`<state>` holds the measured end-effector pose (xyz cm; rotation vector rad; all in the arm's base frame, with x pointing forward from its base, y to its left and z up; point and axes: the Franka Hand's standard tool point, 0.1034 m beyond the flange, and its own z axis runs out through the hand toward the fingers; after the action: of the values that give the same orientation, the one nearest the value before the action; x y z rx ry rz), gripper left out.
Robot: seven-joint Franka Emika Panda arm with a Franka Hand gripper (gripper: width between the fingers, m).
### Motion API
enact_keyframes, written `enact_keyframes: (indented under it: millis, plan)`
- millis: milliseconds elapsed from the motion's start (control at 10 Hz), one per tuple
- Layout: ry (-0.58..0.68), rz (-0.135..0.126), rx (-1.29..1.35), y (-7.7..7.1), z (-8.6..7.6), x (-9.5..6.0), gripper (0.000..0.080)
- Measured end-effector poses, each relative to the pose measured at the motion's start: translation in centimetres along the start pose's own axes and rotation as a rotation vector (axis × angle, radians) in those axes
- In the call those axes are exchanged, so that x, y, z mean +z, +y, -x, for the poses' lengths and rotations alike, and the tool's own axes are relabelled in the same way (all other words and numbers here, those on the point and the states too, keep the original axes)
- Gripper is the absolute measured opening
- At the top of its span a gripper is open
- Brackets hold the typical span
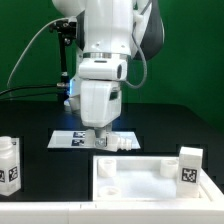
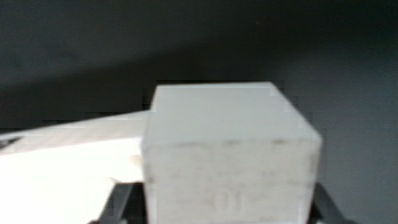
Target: Assemble square table
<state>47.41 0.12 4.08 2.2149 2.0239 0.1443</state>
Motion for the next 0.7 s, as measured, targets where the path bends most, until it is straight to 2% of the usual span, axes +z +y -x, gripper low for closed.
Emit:
enact_keyframes:
  millis: [100, 200, 300, 500, 600, 700]
  plan:
    - [-0.006, -0.011, -0.161, -0.2, -0.5, 0.1, 0.0264]
    - [-0.016, -0.047, -0.309, -1.0, -0.8, 0.6, 0.0264]
    - [-0.021, -0.062, -0.352, -1.2, -0.1, 0.7, 0.0264]
    - [-0.026, -0.063, -0.463, -1.3, 0.1, 0.7, 0.0264]
    - [-0.032, -0.086, -0.518, -1.7, 0.1, 0.9, 0.0264]
    - [-0.048, -0.14, -0.56, -2.5, 0.2, 1.5, 0.0264]
